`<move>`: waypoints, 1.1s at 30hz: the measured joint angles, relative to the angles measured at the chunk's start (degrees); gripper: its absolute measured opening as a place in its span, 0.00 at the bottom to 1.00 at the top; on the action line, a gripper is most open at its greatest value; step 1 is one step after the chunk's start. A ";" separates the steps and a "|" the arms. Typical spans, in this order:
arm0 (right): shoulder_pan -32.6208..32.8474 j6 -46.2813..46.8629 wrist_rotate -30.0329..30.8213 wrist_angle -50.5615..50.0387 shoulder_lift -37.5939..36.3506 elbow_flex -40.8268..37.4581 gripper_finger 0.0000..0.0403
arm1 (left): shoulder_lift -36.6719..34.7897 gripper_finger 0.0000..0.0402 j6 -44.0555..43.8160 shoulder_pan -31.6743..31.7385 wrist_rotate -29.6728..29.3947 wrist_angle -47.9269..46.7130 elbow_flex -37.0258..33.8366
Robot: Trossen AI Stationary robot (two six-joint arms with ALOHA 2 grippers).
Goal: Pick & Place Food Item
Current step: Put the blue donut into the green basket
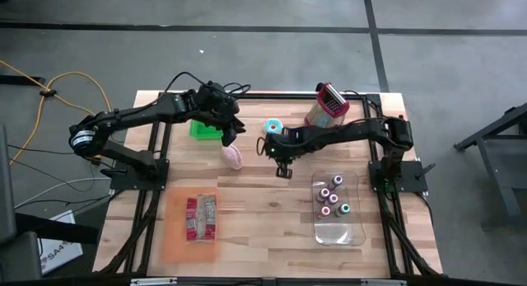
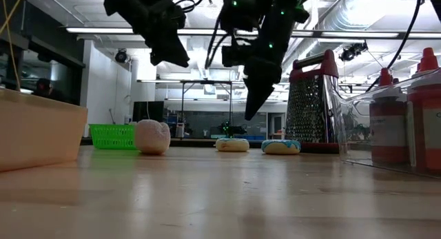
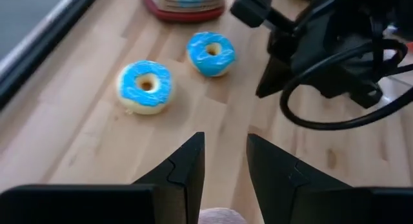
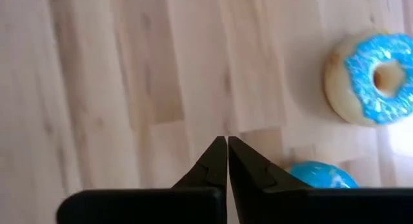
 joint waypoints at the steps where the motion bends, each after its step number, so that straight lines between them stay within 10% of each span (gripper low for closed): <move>1: -0.69 -0.38 -0.05 -0.39 0.00 0.00 0.02 | 0.00 0.27 0.42 0.41 -0.62 0.00 0.00; 33: -7.19 2.00 1.25 -9.58 0.09 -0.02 0.48 | 5.60 0.27 4.36 8.35 8.89 0.16 0.00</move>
